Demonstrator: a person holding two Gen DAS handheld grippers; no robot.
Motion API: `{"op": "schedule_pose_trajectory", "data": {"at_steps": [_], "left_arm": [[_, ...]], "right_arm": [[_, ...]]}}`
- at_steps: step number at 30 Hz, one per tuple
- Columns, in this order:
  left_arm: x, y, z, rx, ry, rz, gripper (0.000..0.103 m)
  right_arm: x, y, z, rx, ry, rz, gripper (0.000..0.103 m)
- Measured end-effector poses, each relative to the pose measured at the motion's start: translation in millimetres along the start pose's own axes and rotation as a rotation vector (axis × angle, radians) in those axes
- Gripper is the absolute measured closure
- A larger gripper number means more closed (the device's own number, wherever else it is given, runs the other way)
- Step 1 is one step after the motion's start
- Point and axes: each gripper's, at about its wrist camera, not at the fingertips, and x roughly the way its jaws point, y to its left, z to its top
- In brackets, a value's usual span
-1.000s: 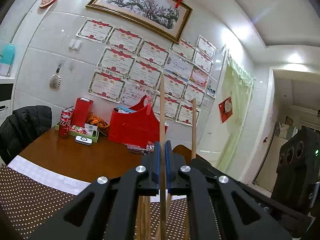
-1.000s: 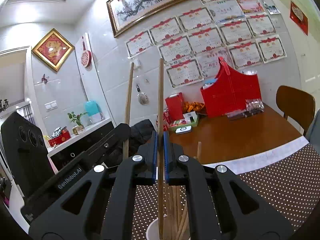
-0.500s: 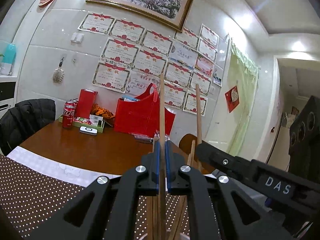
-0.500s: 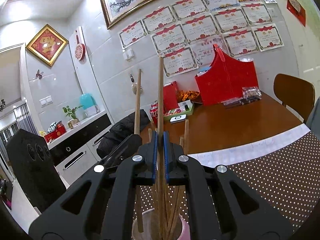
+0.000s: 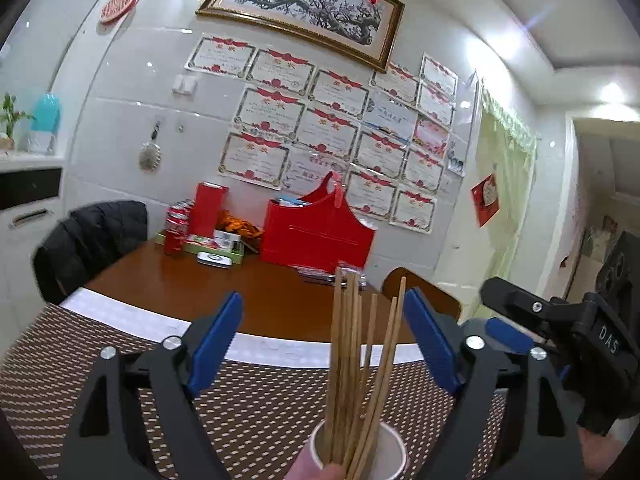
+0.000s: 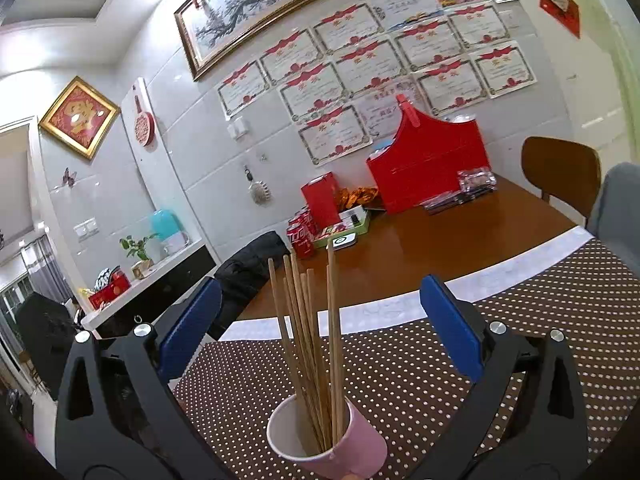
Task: Organize utensils
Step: 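Raise both held chopsticks over the pink cup and open both tools, then move both open tools back down to the remaining chopsticks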
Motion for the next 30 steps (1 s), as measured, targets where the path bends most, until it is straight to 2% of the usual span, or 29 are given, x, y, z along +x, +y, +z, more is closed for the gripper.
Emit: {"op": "schedule_pose_trajectory", "data": {"at_steps": [4, 8, 15, 26, 30], "left_arm": [[-17, -7, 11, 0.051, 0.052, 0.078, 0.014], [-30, -10, 14, 0.087, 0.148, 0.141, 0.014], [-55, -12, 9, 0.12, 0.227, 0.223, 0.014], [-93, -19, -9, 0.118, 0.283, 0.207, 0.014], [-104, -18, -27, 0.123, 0.341, 0.198, 0.014]], "right_arm": [[-17, 3, 3, -0.006, 0.007, -0.035, 0.005], [-33, 6, 2, 0.004, 0.027, -0.051, 0.005], [-60, 11, -2, -0.006, 0.055, -0.087, 0.005], [-93, 22, -27, -0.044, 0.145, -0.14, 0.005], [-98, 28, -46, -0.084, 0.223, -0.17, 0.005]]}}
